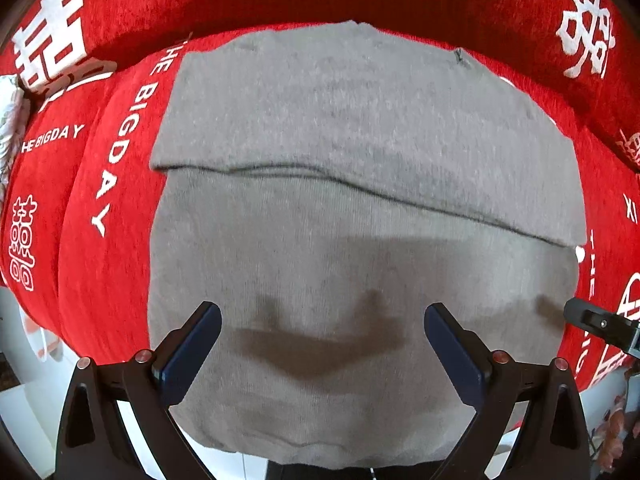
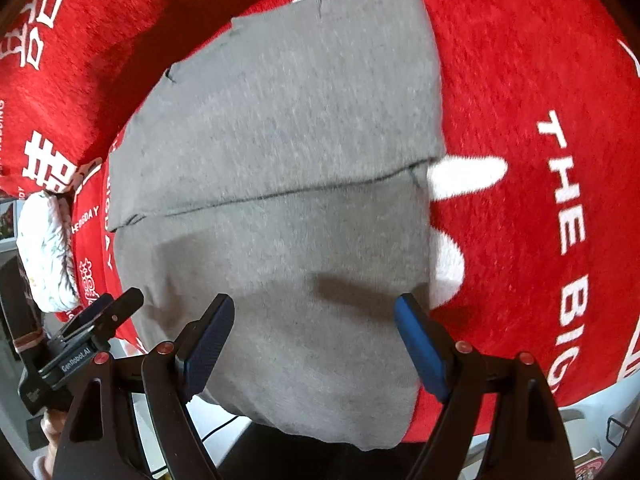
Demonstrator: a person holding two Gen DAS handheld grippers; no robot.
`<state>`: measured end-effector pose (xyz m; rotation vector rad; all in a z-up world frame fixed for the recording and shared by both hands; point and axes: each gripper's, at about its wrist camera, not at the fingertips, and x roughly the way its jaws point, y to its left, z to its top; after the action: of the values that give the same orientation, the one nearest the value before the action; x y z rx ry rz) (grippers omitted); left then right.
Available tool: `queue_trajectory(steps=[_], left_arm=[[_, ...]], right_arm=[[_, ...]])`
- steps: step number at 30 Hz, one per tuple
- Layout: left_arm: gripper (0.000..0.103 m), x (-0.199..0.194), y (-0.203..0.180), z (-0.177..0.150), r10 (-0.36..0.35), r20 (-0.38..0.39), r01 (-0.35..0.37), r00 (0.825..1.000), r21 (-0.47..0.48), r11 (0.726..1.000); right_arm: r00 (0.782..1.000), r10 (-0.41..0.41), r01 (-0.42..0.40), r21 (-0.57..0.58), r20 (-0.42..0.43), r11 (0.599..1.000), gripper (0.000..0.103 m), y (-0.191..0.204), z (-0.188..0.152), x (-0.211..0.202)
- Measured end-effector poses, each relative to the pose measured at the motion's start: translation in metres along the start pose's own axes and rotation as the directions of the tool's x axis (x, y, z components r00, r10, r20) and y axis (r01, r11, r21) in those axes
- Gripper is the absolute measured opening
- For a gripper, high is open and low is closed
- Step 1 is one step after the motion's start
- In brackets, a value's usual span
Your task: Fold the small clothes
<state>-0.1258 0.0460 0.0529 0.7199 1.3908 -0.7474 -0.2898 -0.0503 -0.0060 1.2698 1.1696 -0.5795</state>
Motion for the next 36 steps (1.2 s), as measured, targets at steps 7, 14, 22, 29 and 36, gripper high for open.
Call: queue_trajectory(steps=[7,14,22,29,36], left_arm=[[0.102,0.004,0.004,-0.01,-0.019,-0.015,0.019,1.0,0.025,0.999],[0.102,0.006,0.016,-0.021,-0.04,-0.011,0.041,0.999,0.051,0.998],[0.102,0.007,0.046,-0.047,-0.054,-0.016,0.055,0.998,0.06,0.997],[0.102,0.02,0.08,-0.08,-0.019,-0.049,0.023,0.999,0.068,0.997],[0.102,0.037,0.111,-0.125,-0.032,-0.106,0.038,0.994,0.051,0.998]], right_arm=[[1.0,0.007,-0.007,0.004,0.014,1.0,0.085,0.01,-0.007,0.005],[1.0,0.025,-0.026,0.037,0.019,0.999,0.085,0.015,-0.028,0.011],[0.998,0.061,-0.063,0.095,0.015,0.994,0.085,0.021,-0.058,0.019],[0.998,0.07,-0.07,0.126,0.006,0.99,0.085,0.018,-0.089,0.028],[0.995,0.09,-0.082,0.16,-0.044,0.984,0.085,-0.008,-0.145,0.039]])
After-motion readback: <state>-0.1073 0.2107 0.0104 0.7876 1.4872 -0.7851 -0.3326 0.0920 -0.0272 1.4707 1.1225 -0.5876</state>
